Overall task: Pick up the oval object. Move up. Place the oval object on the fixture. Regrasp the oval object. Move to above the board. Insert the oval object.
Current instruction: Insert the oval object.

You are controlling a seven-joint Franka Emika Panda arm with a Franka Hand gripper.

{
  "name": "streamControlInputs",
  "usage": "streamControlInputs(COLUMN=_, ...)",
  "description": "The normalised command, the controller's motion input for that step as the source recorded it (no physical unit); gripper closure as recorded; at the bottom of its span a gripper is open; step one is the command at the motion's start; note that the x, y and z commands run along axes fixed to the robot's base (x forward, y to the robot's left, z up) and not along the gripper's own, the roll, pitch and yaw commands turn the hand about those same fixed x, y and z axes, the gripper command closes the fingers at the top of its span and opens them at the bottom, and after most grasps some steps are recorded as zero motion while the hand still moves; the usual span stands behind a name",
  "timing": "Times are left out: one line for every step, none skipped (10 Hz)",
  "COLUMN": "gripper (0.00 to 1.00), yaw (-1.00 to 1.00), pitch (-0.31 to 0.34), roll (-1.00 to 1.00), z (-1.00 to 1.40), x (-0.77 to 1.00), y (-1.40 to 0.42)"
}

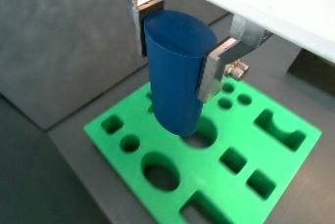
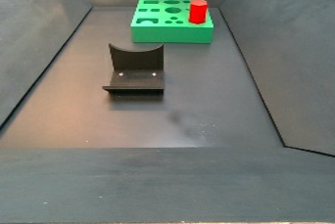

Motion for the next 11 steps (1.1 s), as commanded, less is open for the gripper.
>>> streamControlInputs(gripper=1.0, yaw=0.0, pitch=-0.067, roll=0.2, z=-0.75, x=0.01, y=-0.56)
streamControlInputs(gripper=1.0, yaw=0.0, pitch=-0.051, roll=0.17, z=-0.76, x=0.04, y=-0.52)
streamControlInputs(gripper=1.0, yaw=0.0, pitch=-0.049, roll=0.13, z=-0.78, x=0.18, y=-0.42)
streamControlInputs(gripper=1.0, yaw=0.0, pitch=-0.013, roll=0.11, z=-0.79, x=0.31, y=-0.36)
streamControlInputs(gripper=1.0, yaw=0.0, pitch=0.0, roll=0.1, z=-0.74, x=0.41, y=-0.35)
streamControlInputs(gripper=1.0, yaw=0.0, pitch=0.0, roll=0.1, z=-0.74, x=0.44, y=-0.23)
streamControlInputs(gripper=1.0, yaw=0.0, pitch=0.0, roll=0.13, z=-0.73, x=0.23, y=-0.14)
streamControlInputs(gripper=1.0, yaw=0.04, pitch=-0.009, roll=0.1, z=-0.49, x=-0.05, y=-0.01)
streamControlInputs(gripper=1.0, yaw=0.12, pitch=-0.011, roll=0.05, z=-0.43, x=-0.52, y=0.13)
streamControlInputs(gripper=1.0, yaw=0.15, pitch=-0.047, roll=0.0, z=-0.41, x=-0.53, y=0.23)
streamControlInputs(gripper=1.0, yaw=0.12, pitch=-0.06, roll=0.0, z=-0.38, x=-0.56, y=0.24)
